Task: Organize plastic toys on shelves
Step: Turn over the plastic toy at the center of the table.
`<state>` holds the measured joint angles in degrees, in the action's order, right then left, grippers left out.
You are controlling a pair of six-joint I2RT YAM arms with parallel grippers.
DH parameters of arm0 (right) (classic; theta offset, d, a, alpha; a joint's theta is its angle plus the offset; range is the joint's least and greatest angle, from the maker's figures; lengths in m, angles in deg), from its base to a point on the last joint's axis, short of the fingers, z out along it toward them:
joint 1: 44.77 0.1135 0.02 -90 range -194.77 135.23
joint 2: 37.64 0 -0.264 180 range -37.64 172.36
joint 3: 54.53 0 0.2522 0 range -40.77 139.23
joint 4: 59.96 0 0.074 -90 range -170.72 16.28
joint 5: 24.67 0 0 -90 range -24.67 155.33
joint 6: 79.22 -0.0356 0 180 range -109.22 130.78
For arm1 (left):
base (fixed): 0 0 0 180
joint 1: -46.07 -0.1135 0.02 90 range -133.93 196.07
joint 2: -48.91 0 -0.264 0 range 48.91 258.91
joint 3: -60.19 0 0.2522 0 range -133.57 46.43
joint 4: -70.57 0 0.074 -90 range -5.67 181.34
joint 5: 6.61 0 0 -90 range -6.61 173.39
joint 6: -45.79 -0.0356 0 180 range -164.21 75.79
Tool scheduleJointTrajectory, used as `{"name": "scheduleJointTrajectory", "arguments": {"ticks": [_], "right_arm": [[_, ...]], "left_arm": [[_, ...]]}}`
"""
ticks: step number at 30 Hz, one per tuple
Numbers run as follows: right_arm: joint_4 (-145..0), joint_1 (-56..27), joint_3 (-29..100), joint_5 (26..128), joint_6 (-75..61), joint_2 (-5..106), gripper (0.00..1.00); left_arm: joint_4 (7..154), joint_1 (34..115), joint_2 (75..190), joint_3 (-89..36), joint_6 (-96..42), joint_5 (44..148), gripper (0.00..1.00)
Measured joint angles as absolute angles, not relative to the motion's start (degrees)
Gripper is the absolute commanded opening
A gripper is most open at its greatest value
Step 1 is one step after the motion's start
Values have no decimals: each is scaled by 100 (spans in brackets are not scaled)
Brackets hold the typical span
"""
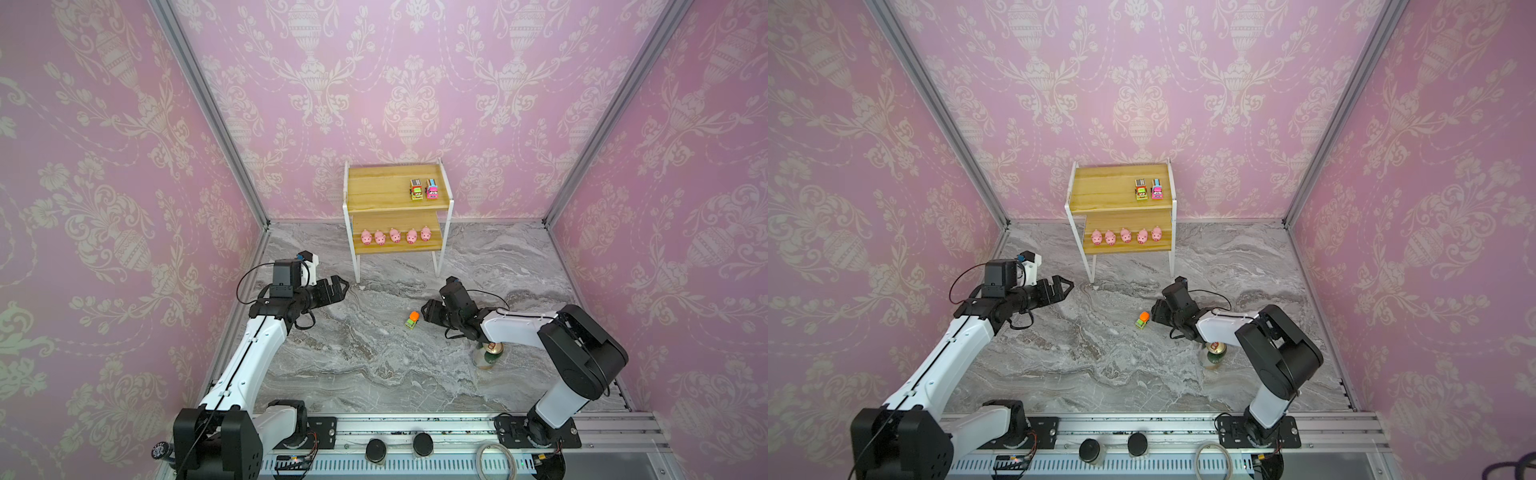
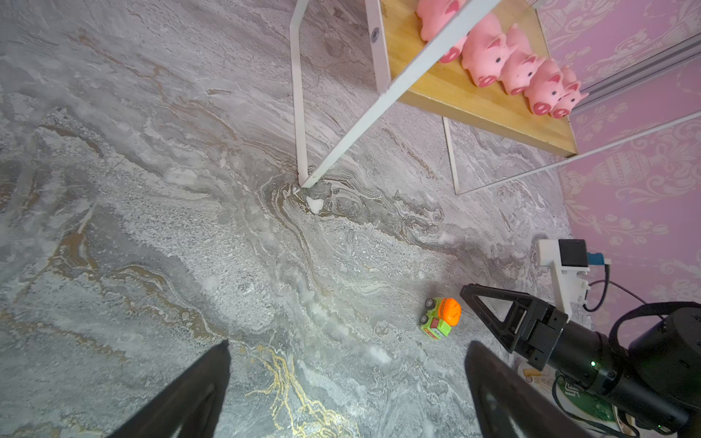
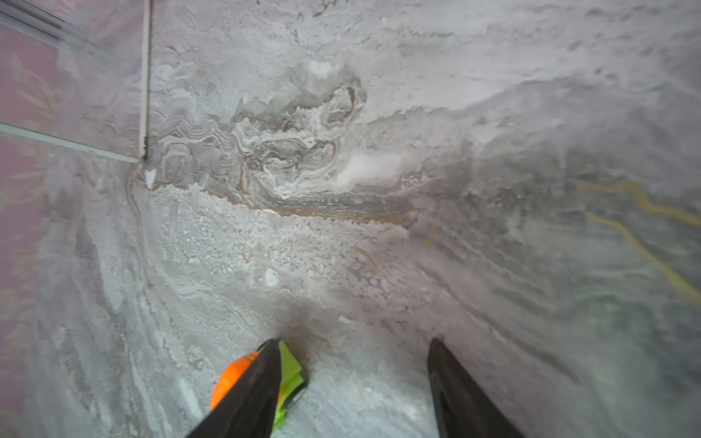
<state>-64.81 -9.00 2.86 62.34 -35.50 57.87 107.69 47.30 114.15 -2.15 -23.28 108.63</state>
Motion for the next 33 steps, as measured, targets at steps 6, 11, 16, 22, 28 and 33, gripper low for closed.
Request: {"name": "scheduleJointTrajectory", "arguments": {"ticks": [6, 11, 16, 22, 28, 33], "right_arm": [[-7544, -72, 923, 5004, -3743, 5675, 69], [-8184, 455, 1349, 4254, -4553, 5695, 69], [-8811, 726, 2033, 3740, -5430, 6134, 66], [-9467, 842, 2673, 3587, -6311, 6768, 57], [-9981, 842, 3137, 3592, -6820, 7183, 50], [-10260, 842, 3467, 3609, -6969, 7496, 47]], "left_arm": [[10769, 4730, 11415, -215, -2328, 10863, 98], [10769, 4730, 11415, -215, -2326, 10863, 98], [10771, 4730, 11386, -215, -2306, 10863, 98], [10771, 4737, 11244, -215, -2306, 10863, 98], [10771, 4737, 11231, -215, -2304, 10863, 98], [10771, 4737, 11227, -215, -2304, 10863, 98]]}}
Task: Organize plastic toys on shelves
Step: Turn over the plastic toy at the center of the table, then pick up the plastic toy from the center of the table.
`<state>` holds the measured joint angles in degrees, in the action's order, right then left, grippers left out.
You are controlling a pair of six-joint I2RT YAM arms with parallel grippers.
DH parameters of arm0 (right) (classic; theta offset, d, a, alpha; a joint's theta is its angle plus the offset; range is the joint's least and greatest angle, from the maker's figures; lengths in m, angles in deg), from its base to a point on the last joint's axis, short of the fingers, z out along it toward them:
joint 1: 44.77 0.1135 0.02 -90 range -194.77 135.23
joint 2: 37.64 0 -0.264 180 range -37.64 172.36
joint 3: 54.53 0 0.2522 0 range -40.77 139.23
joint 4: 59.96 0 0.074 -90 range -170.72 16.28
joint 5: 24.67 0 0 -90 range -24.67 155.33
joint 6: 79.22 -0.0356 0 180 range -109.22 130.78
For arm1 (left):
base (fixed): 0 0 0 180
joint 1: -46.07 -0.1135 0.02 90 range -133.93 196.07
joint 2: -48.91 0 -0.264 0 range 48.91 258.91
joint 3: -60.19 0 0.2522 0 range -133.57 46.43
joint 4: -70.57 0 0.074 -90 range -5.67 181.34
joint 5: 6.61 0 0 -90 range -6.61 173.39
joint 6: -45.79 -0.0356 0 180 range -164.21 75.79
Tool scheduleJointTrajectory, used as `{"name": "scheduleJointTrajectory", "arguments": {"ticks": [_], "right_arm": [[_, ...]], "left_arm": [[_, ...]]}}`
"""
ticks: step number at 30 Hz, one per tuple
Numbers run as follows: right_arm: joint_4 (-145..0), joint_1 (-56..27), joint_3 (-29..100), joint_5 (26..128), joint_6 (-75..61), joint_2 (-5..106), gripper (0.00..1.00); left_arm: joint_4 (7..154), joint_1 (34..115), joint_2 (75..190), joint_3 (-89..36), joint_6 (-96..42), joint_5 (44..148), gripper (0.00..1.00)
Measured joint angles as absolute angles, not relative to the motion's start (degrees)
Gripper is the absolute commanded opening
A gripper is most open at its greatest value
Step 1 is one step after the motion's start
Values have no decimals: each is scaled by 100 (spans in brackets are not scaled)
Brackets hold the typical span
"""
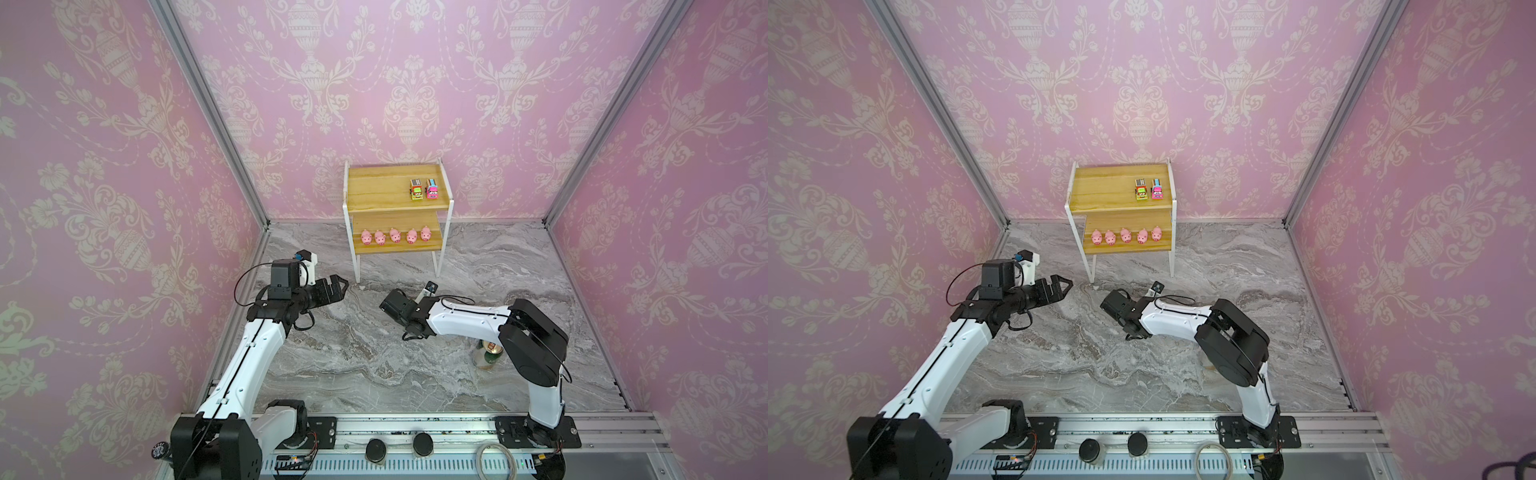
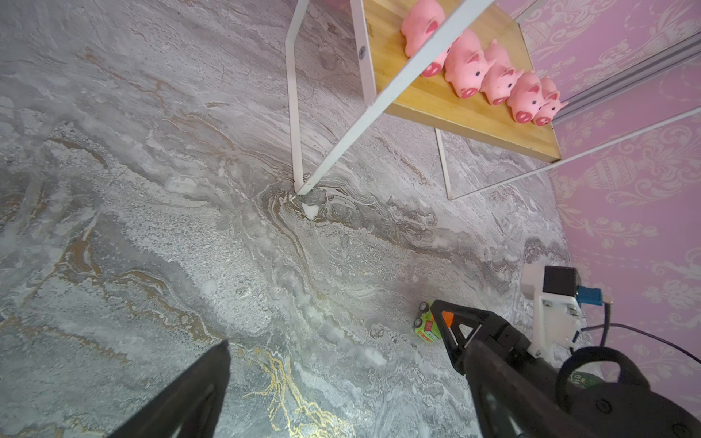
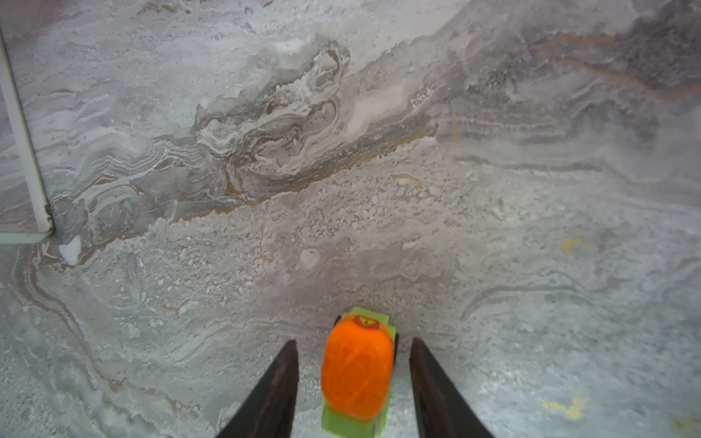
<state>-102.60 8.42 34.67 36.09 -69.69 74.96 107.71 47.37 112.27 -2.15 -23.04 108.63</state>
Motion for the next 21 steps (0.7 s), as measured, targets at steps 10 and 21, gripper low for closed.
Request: {"name": "scheduleJointTrajectory", "arguments": {"ticks": [10, 21], "right_arm": [[-10582, 871, 3753, 3609, -6949, 7881, 24], [-10807, 1083, 3899, 3579, -5203, 7636, 18]], "left_arm": [[10769, 4737, 11198, -215, -2304, 10863, 98], [10769, 4737, 11187, -215, -2304, 10863, 98]]}}
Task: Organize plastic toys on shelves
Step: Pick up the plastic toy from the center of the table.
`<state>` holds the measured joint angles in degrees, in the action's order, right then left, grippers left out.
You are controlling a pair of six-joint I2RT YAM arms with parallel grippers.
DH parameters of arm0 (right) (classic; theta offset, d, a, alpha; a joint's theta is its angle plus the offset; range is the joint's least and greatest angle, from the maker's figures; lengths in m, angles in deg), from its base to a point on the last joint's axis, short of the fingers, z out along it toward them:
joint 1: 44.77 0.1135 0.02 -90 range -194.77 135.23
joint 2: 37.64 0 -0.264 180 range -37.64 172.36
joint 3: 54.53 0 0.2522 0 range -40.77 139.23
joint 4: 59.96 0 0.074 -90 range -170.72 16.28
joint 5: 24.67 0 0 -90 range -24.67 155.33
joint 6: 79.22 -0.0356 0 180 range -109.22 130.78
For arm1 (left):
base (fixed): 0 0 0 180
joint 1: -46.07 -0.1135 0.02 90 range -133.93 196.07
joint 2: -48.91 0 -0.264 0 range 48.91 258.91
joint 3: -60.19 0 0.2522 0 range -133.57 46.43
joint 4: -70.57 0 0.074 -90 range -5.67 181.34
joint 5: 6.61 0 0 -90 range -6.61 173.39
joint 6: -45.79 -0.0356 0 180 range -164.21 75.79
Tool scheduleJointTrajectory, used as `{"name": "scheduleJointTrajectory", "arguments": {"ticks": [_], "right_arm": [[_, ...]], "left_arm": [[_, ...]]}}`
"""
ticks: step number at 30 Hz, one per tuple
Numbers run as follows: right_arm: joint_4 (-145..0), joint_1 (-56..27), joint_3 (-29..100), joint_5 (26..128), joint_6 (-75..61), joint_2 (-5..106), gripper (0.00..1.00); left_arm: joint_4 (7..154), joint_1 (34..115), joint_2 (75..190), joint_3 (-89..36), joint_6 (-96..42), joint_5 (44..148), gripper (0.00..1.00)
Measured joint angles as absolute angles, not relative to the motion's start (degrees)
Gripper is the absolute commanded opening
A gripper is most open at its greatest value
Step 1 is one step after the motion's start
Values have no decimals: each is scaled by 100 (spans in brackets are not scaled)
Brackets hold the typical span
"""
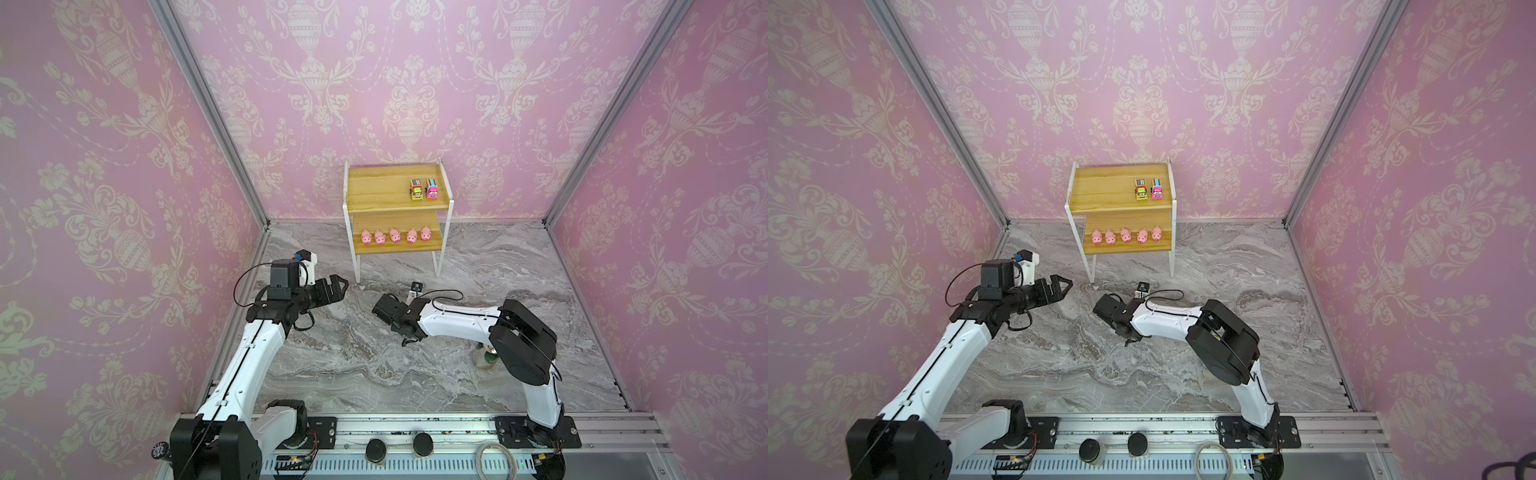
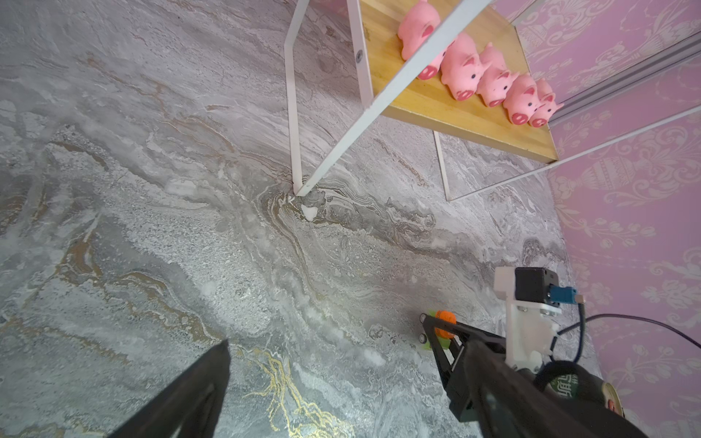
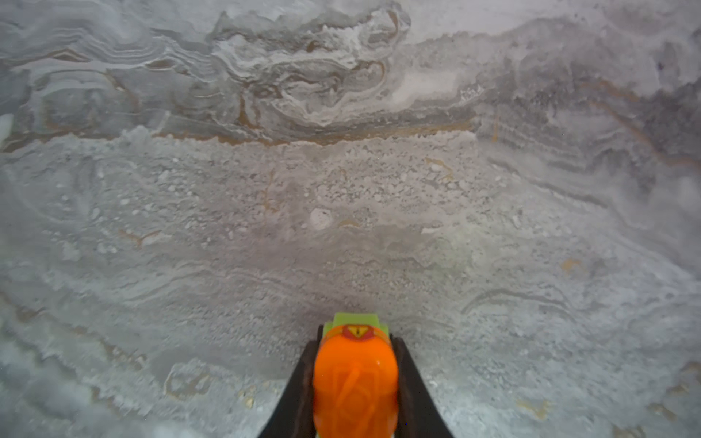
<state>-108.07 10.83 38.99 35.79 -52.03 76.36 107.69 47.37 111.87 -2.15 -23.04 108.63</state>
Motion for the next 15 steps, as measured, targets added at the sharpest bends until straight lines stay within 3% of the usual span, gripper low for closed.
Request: {"name": "scheduleJointTrajectory", "arguments": {"ticks": [8, 15], "right_arm": [[-11397, 1126, 5080, 3795, -3159, 6742, 18], [-12326, 1056, 7567, 3727, -1601, 6783, 21]], "left_arm": [[10769, 4737, 11187, -215, -2304, 10863, 98], [10767, 4741, 11189, -215, -2256, 10861, 98]]}}
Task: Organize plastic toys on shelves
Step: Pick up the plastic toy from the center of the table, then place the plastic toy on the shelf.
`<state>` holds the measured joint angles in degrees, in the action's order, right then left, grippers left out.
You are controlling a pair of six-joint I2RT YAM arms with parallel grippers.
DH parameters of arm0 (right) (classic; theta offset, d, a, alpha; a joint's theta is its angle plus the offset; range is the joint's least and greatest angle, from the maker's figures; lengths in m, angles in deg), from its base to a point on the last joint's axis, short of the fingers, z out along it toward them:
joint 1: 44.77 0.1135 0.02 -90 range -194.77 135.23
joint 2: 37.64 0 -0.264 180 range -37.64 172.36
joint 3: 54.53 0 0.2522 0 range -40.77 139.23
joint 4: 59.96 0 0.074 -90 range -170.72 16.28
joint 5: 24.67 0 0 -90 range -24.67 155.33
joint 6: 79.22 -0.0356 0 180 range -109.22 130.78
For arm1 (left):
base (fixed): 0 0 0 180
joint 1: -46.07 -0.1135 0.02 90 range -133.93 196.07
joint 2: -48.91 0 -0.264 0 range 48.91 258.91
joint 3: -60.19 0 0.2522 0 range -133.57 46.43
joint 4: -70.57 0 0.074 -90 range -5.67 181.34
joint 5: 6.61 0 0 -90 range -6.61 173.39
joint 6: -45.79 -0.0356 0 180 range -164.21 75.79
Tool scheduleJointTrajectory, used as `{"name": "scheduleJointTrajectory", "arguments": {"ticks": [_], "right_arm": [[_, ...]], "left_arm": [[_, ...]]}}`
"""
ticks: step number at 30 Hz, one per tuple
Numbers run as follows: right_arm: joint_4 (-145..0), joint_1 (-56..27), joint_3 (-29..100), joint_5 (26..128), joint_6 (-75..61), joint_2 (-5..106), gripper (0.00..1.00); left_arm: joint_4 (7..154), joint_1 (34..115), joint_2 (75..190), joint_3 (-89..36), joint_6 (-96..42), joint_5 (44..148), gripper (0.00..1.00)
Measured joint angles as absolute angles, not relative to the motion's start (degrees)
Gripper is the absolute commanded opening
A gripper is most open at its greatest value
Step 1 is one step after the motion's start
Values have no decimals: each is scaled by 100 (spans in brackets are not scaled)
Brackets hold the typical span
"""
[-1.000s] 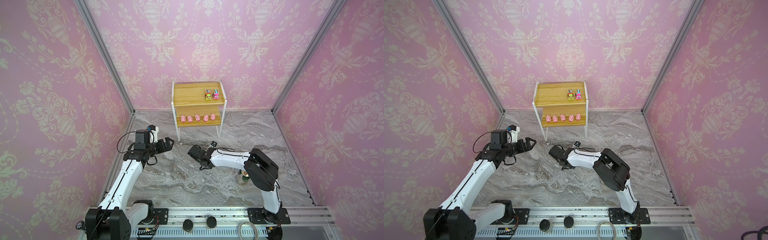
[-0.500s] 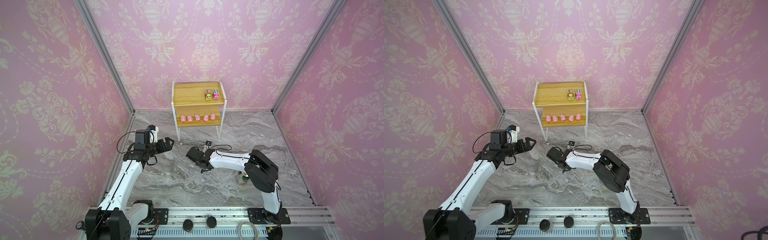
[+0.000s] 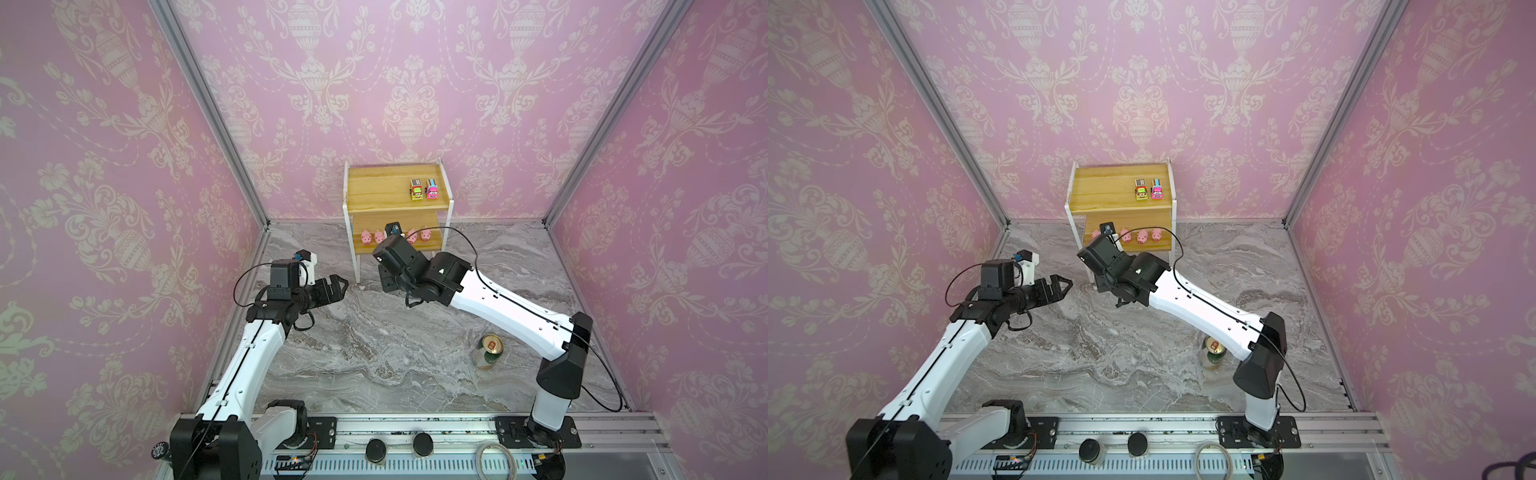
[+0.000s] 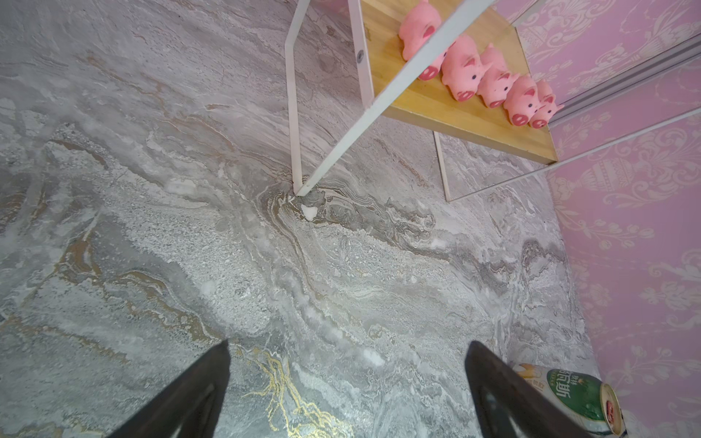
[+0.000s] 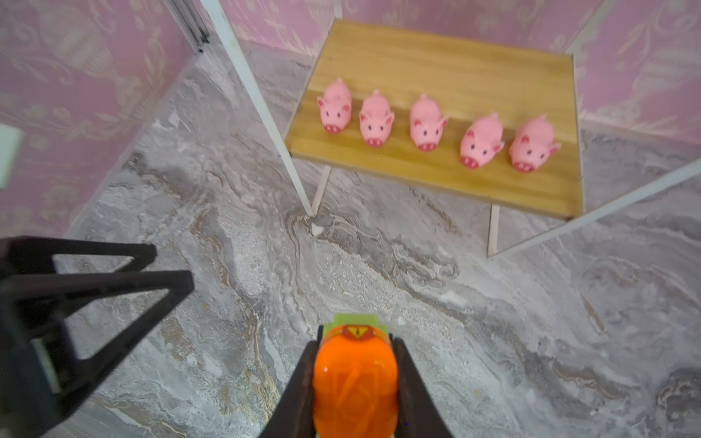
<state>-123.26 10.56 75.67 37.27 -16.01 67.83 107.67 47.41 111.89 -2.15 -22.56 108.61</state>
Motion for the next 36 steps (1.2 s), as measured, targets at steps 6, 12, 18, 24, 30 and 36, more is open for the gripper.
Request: {"name": "scheduleJointTrajectory", "arguments": {"ticks": [6, 12, 18, 24, 30, 36], "right_arm": [[-12938, 733, 10424, 3747, -691, 7618, 22], [-12938, 374, 11064, 3802, -217, 7990, 22], [-12361, 158, 10773, 3784, 54, 8034, 24], [-11749, 5, 10778, 3714, 144, 8163, 26], [-11329, -128, 10778, 3655, 163, 8456, 26], [-11082, -244, 10822, 3642, 159, 8805, 26]], "left_arm": [[10756, 4912, 11192, -215, -2199, 10856, 98], [10856, 5211, 11222, -359, -2199, 10815, 98], [10935, 5458, 11286, -582, -2202, 10705, 98], [10928, 5535, 11506, -593, -2199, 10666, 98], [10928, 5611, 11699, -667, -2199, 10662, 98], [10924, 5644, 11793, -812, -2199, 10662, 98]]}}
